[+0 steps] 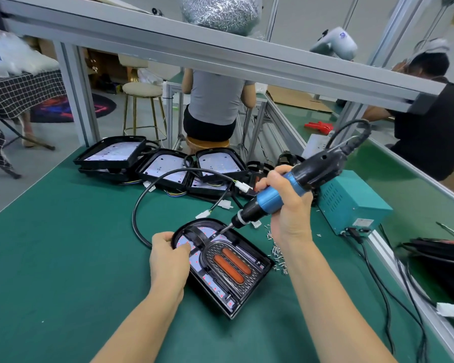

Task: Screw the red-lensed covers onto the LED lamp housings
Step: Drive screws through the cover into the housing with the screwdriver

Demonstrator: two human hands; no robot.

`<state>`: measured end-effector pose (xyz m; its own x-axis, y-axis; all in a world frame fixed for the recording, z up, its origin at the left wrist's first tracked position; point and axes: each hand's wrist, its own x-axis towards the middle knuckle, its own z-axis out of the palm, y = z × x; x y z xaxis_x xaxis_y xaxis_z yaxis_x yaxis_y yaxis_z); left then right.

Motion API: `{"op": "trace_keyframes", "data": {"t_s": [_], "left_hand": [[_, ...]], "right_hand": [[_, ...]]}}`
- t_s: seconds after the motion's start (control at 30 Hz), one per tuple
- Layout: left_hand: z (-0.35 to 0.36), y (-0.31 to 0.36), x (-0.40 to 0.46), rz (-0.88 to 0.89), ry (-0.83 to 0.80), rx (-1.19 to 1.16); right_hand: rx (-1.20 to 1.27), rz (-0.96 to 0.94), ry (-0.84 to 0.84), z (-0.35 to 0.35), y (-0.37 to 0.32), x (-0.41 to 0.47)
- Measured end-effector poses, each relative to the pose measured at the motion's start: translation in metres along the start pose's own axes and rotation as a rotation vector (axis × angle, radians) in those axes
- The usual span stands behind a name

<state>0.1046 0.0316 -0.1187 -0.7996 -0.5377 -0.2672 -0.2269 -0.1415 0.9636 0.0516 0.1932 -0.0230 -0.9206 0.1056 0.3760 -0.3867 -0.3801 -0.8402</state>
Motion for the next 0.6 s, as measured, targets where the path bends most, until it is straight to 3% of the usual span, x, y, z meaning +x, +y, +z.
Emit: {"op": "trace_keyframes", "data": {"t_s": [0.13, 0.27, 0.37, 0.47, 0.6], "left_hand": [[-0.005, 0.002, -0.004, 0.052, 0.001, 0.158], [-0.018, 0.008, -0.011, 0.289, 0.021, 0.655], [-0.023, 0.014, -0.014, 0.308, -0.018, 0.814], [-0.027, 0.021, -0.016, 0.376, 0.001, 0.861], [-0.015, 0.037, -0.026, 0.718, 0.049, 0.724]], "right_hand": [[0.132, 0.027, 0.057, -0.011, -0.006, 0.001], [0.334, 0.063, 0.183, -0.026, -0.019, 0.004], [0.374, 0.054, 0.258, -0.04, -0.034, 0.006], [0.297, 0.069, 0.29, -0.053, -0.051, 0.007], [0.208, 0.191, 0.269, -0.07, -0.071, 0.008]]}}
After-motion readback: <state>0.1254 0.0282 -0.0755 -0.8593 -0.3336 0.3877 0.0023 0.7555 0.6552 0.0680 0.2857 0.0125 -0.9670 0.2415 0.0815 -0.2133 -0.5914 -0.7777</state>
